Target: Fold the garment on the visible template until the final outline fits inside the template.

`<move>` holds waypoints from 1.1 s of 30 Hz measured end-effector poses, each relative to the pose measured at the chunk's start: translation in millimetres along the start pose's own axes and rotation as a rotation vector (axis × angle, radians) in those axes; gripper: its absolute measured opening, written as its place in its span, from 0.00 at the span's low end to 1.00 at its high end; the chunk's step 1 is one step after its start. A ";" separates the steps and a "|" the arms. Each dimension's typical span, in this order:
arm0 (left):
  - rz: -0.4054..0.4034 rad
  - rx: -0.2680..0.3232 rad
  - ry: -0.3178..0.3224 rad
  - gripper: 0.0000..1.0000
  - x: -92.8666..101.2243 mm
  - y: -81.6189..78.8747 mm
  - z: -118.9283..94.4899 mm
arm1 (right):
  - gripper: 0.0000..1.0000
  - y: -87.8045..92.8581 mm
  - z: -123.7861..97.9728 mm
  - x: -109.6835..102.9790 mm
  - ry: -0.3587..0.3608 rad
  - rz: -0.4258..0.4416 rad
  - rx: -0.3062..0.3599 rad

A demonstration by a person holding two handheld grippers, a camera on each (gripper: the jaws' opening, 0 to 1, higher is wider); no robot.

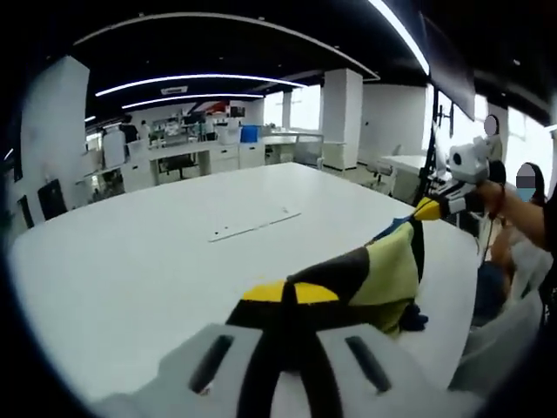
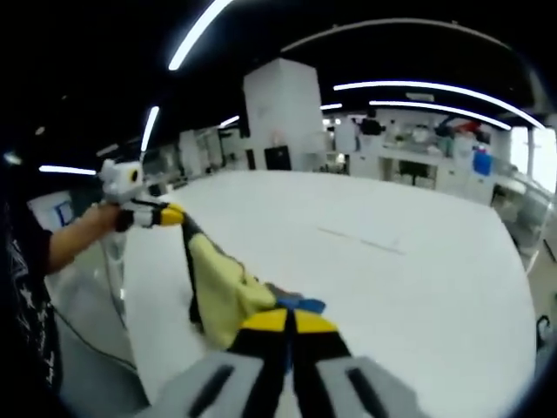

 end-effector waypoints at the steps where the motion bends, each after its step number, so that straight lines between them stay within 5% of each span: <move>1: 0.006 0.006 -0.007 0.00 -0.7 -2.2 1.1 | 0.00 -1.5 -0.2 2.2 0.006 0.000 0.000; 20: -0.058 0.067 -0.100 0.00 -46.7 -12.1 44.9 | 0.00 -19.6 28.2 58.9 0.218 0.139 0.085; 27: -0.054 0.109 -0.137 0.00 -69.9 -2.6 72.5 | 0.00 -19.1 59.1 75.7 0.292 0.152 0.094; 33: -0.039 0.062 -0.166 0.00 -87.6 15.6 95.4 | 0.00 -15.1 80.5 88.7 0.342 0.161 0.116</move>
Point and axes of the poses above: the point that each gripper's makers call its tool centre point, and the gripper's own axes: z roughly forward along the fingers, x roughly to its right, y roughly out of its underside, the point moved 10 cm from there along -z, roughly backward along the fingers, and after that the axes turned 9 degrees about x, right-handed, at the moved point
